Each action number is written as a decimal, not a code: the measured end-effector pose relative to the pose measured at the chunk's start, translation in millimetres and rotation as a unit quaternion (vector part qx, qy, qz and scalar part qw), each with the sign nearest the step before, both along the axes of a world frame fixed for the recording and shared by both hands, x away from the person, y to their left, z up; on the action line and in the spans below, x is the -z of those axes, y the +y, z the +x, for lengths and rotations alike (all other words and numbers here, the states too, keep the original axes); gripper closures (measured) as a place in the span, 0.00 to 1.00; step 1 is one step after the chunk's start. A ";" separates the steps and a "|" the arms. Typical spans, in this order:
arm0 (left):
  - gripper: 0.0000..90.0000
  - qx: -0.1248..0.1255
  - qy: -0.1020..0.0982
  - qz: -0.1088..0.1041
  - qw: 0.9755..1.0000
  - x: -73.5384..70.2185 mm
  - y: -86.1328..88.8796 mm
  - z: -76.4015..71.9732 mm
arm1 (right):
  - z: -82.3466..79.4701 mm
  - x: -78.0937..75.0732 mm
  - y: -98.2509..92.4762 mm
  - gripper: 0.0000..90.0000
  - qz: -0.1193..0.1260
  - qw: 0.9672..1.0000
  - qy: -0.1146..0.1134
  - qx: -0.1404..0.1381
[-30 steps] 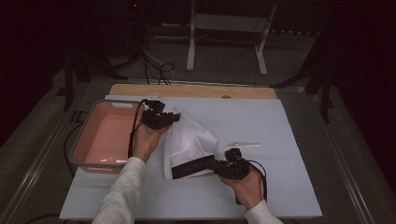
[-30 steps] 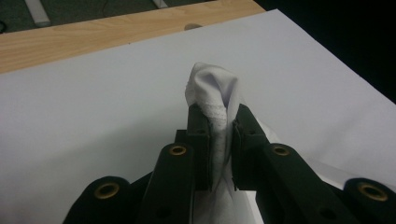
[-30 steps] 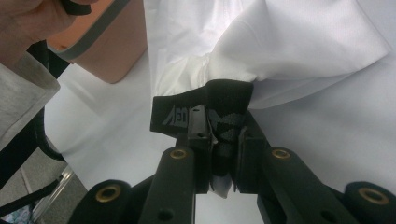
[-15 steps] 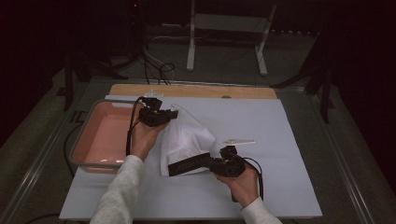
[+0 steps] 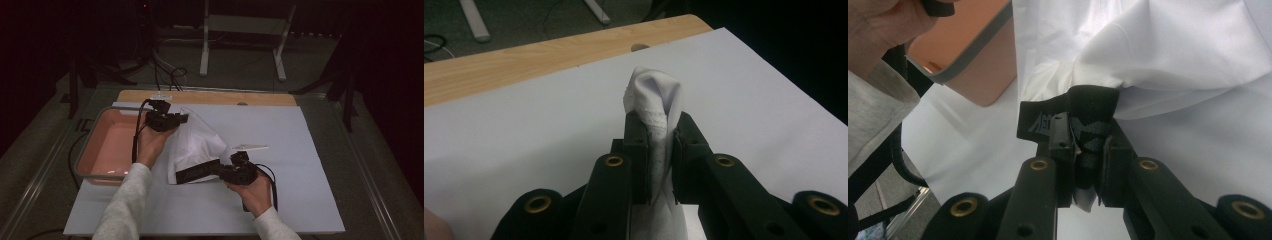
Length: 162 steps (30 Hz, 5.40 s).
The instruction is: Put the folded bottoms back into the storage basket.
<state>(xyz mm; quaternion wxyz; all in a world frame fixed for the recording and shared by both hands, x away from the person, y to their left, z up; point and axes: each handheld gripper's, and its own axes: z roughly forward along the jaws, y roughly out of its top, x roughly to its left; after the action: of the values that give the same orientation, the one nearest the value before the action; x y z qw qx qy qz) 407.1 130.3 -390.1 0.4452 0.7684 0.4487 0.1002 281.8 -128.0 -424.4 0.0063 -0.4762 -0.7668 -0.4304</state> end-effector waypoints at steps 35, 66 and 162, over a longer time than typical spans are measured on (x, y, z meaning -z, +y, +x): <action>0.89 -0.011 -0.015 -0.010 1.000 -13.6 17.0 10.4 | 23.7 -15.2 20.2 0.90 0.002 1.000 -0.021 -0.009; 0.90 -0.008 -0.031 -0.025 0.999 -32.7 30.9 12.5 | 39.5 -31.2 35.3 0.90 0.025 0.998 -0.033 -0.041; 0.90 -0.104 -0.069 -0.021 0.992 -65.2 143.2 -15.1 | 47.5 -54.7 130.3 0.90 0.056 0.989 -0.065 -0.123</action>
<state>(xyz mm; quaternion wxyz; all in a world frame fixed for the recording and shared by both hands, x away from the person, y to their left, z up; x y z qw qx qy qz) 392.0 273.5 -324.9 0.4787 0.6993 0.4960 0.1892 329.3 2.3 -369.6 0.0360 -0.3477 -0.7932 -0.4986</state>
